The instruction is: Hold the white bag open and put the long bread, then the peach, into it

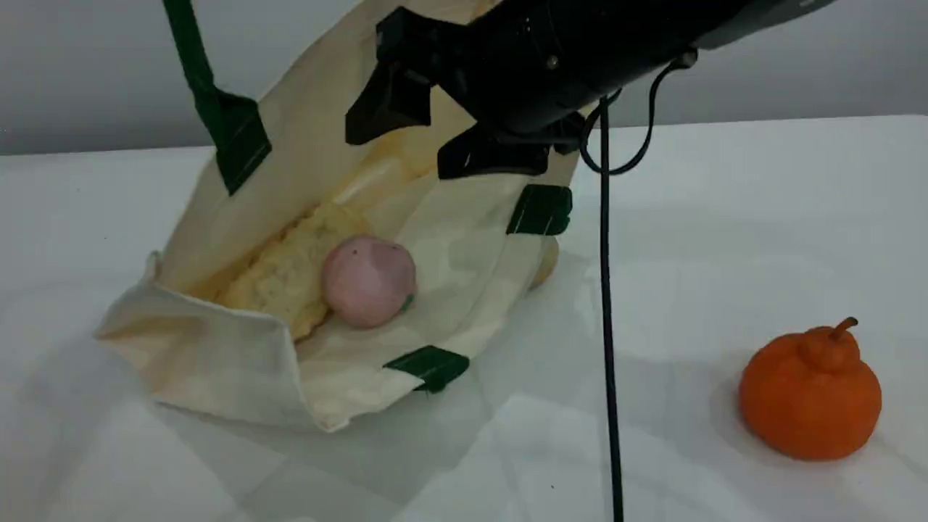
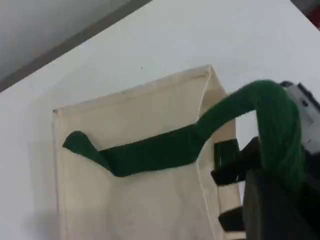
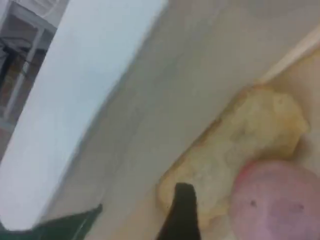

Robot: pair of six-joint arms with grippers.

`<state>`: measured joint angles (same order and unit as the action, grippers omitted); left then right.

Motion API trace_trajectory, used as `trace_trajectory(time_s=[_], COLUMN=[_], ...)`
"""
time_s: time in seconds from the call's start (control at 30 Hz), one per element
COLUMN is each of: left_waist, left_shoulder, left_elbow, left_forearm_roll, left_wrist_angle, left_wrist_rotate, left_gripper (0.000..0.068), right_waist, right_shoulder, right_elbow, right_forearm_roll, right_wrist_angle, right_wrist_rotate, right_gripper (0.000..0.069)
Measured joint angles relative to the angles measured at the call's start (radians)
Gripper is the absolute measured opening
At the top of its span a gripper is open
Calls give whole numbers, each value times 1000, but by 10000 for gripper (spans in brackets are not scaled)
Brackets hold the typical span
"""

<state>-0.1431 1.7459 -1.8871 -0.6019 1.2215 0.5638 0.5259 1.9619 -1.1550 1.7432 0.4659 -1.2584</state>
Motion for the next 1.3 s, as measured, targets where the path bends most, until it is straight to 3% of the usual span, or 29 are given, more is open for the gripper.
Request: trace_trajectory(time_s=[0.33,0.63,0.77,1.07,1.2,1.3], left_waist=[0,0,0,0,0,0], left_shoulder=[0,0,0,0,0,0], left_elbow=[0,0,0,0,0,0], left_forearm_roll=[0,3,3,1,1,-4], left_wrist_angle=[0,0,0,0,0,-2], left_wrist_rotate=[0,0,0,4,6,7], left_gripper=[102,102,102,102,111,162], right_waist=[-103,-287,-381,-579,-610,-610], right_shoulder=[-121,-228,-267,-290,-289,-288], right_elbow=[0,0,0,-19,-20,-20], right_forearm_roll=[-302,-664,-782,-809,-809,-809], right_wrist_angle=[-1,27,26,22,22,23], right_wrist_rotate=[124,359,394,390,390,390], right_gripper=[592,592,592,592,592,592])
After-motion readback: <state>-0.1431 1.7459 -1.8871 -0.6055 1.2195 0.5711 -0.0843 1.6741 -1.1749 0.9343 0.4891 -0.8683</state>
